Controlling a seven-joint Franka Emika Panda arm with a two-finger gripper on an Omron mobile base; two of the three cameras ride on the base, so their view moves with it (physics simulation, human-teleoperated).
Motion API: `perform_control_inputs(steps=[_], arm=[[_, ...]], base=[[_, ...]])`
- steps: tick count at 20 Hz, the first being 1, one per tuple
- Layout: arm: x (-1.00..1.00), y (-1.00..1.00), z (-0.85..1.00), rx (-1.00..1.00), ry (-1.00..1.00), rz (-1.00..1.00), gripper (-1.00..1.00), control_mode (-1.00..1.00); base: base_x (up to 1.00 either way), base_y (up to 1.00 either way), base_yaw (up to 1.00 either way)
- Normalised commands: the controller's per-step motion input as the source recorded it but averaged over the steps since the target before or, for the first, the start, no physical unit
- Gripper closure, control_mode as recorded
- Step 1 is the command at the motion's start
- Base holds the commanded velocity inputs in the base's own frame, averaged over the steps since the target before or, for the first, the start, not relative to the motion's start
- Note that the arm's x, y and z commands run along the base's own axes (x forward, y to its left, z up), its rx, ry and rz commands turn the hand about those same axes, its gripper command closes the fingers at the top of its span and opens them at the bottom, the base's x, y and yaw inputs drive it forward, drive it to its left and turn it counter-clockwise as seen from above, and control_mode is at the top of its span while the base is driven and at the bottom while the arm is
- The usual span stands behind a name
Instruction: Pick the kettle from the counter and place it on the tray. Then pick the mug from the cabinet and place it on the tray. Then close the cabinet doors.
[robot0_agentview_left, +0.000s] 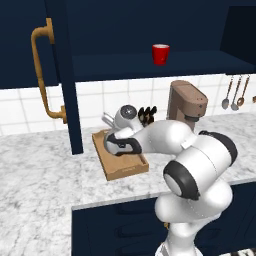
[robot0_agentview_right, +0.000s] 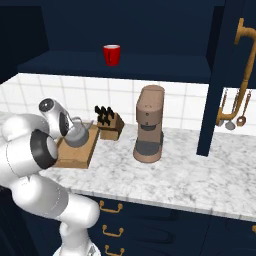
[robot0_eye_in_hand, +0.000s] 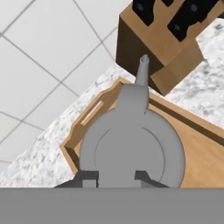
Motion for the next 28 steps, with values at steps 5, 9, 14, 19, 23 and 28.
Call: perform_control_inputs(steps=[5,9,14,19,23,28], arm=[[0.18,0.00,-0.30,0.00,0.00,0.04,1.00,-1.00],[0.05,-0.10,-0.29,0.00,0.00,0.01,-1.00,-1.00],[0.00,-0.10,-0.03,0.00,-0.02,0.01,-1.00,-1.00],[0.00,-0.04,0.13,0.00,-0.01,0.00,-1.00,-1.00],[-0.08,0.00,0.29,0.00,-0.04,0.00,-1.00,-1.00],[-0.13,0.00,0.30,0.00,-0.04,0.00,-1.00,-1.00]], base=[[0.00,0.00,0.00],[0.00,0.00,0.00],[0.00,0.00,0.00],[0.00,0.00,0.00],[0.00,0.00,0.00],[0.00,0.00,0.00]])
